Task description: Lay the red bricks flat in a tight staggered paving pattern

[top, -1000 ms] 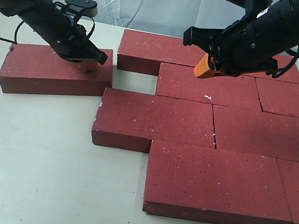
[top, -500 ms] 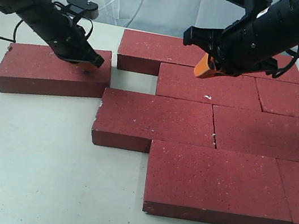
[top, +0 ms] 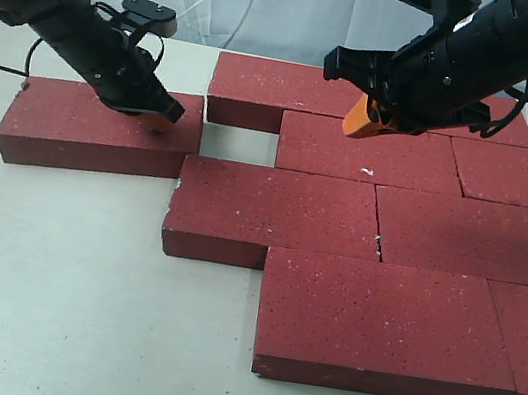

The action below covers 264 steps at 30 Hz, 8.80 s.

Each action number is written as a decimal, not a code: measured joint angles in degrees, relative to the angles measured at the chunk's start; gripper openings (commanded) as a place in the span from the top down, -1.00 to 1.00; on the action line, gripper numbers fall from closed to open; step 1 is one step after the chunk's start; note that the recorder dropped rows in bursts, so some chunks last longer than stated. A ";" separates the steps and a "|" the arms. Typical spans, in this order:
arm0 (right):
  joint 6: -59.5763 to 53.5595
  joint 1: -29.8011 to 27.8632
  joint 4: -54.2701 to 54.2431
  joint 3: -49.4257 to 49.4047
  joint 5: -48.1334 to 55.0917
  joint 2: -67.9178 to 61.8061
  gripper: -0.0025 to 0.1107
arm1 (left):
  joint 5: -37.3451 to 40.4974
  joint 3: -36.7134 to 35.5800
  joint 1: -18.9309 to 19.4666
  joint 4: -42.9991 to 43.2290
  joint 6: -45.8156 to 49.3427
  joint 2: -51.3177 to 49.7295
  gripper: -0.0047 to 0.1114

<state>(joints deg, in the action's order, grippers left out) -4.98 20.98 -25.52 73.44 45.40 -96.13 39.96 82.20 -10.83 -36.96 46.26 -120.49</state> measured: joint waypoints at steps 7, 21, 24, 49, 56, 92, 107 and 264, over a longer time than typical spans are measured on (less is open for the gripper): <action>0.00 0.00 0.00 0.00 -0.11 0.00 0.97 | 1.30 0.00 0.12 -3.04 2.86 0.00 0.92; 0.00 0.00 0.00 0.00 -0.23 0.00 0.97 | 0.92 -0.10 0.10 -3.82 3.70 0.00 0.92; 0.00 0.00 0.00 0.00 -0.23 0.00 0.97 | -0.08 -0.10 0.10 -4.92 3.70 -0.12 0.92; -0.12 0.00 0.00 0.00 -0.34 0.00 0.97 | -2.50 -0.32 0.00 -6.74 3.70 -0.35 0.92; -0.12 0.00 0.00 0.00 -0.34 0.00 0.97 | -0.16 0.85 0.00 -7.02 3.70 -0.23 0.92; -0.12 0.00 0.00 0.00 -0.34 0.00 0.97 | -4.02 -4.79 22.99 12.23 -27.80 6.41 0.92; -0.12 0.00 0.00 0.00 -0.34 0.00 0.97 | -4.62 -4.79 22.99 4.24 -23.51 -1.26 0.92; 13.57 -0.71 28.21 -21.69 -3.27 42.46 0.97 | -25.09 -34.60 9.23 13.26 -30.62 73.10 0.92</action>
<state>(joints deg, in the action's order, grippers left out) 8.59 20.27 2.69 51.75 42.13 -53.67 14.87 47.60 -1.59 -23.69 15.64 -47.40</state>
